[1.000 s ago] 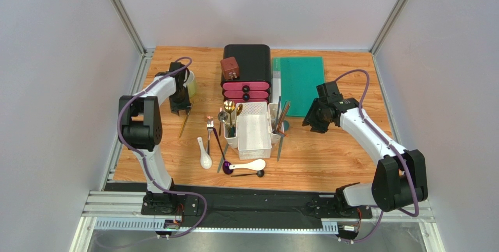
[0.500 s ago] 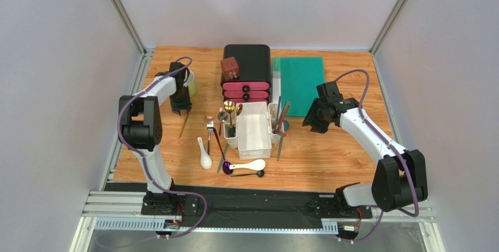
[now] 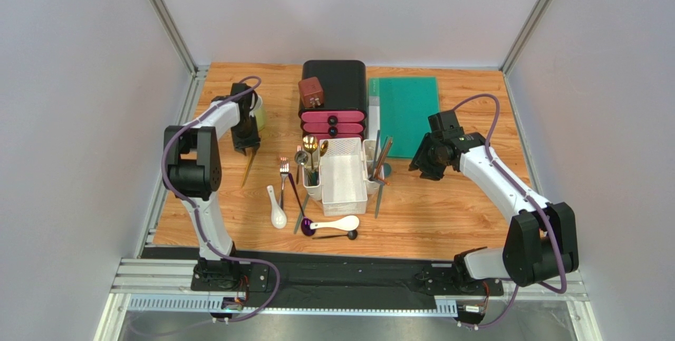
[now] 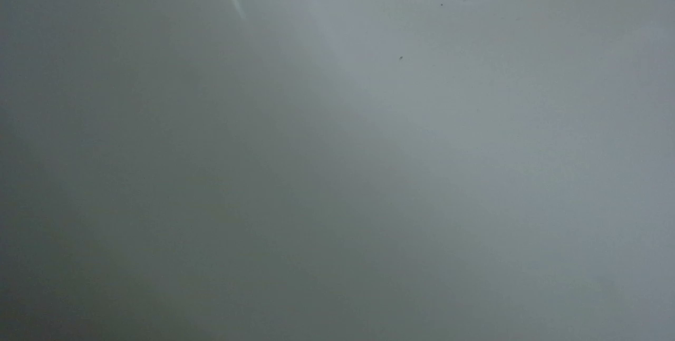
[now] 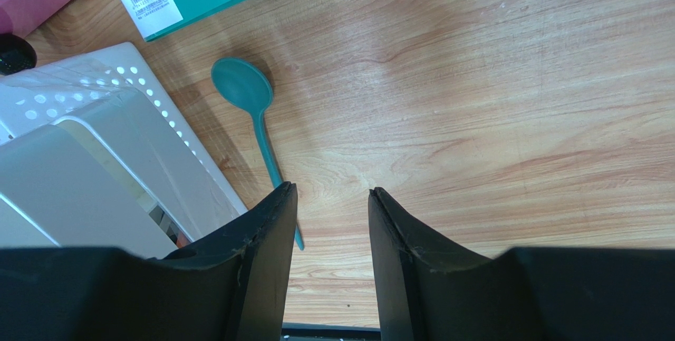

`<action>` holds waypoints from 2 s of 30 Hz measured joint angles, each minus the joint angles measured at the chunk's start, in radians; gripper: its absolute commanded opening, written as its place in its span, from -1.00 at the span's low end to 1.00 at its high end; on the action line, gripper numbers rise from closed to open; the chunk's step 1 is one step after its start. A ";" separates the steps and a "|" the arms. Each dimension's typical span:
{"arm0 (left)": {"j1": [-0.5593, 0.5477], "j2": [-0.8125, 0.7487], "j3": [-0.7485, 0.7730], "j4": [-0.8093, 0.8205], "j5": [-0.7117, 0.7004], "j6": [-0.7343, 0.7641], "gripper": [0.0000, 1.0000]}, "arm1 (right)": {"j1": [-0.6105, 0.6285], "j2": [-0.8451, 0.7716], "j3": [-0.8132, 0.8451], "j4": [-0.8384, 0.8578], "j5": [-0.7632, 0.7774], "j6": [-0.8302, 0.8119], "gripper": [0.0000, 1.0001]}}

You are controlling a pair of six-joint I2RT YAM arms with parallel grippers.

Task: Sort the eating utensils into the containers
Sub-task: Pick up the fork at the center of the board.

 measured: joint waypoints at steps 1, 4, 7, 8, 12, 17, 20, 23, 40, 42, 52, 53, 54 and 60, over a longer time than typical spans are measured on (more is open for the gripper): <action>0.000 0.004 0.000 -0.001 0.001 0.000 -0.19 | 0.000 0.000 0.000 0.000 0.000 0.000 -0.14; 0.000 0.013 0.000 -0.004 0.002 0.000 -0.22 | 0.000 0.000 0.000 0.000 0.000 0.000 -0.14; 0.000 0.018 0.002 -0.006 0.002 0.000 -0.24 | 0.000 0.000 0.000 0.000 0.000 0.002 -0.14; 0.000 0.018 0.003 -0.006 0.002 0.000 -0.24 | 0.000 0.000 0.000 0.000 0.000 0.003 -0.14; 0.000 0.018 0.003 -0.007 0.002 0.000 -0.24 | 0.000 0.000 0.000 0.000 0.000 0.003 -0.14; 0.000 0.018 0.003 -0.007 0.002 0.000 -0.24 | 0.000 0.000 0.000 0.000 0.000 0.003 -0.14; 0.000 0.017 0.003 -0.007 0.003 0.000 -0.23 | 0.000 0.000 0.000 0.000 0.000 0.003 -0.14; 0.000 0.013 0.003 -0.008 0.003 0.000 -0.23 | 0.000 0.000 0.000 0.000 0.000 0.003 -0.14; 0.000 0.006 0.003 -0.012 -0.013 0.000 -0.23 | 0.000 0.000 0.000 0.000 0.000 0.003 -0.14; 0.000 0.006 0.004 -0.013 -0.016 0.000 -0.23 | 0.000 0.000 0.000 0.000 0.000 0.003 -0.14; 0.010 0.006 0.015 -0.023 -0.020 0.000 -0.32 | 0.000 0.012 0.001 0.000 -0.001 0.003 -0.14; 0.010 0.006 0.015 -0.023 -0.020 0.000 -0.36 | 0.000 0.012 0.001 0.000 -0.001 0.003 -0.14; 0.011 0.006 0.015 -0.023 -0.020 0.000 -0.36 | 0.000 0.013 0.001 0.001 -0.001 0.003 -0.14; 0.014 0.009 0.015 -0.024 -0.019 0.001 -0.37 | 0.000 0.019 0.002 0.001 -0.002 0.003 -0.14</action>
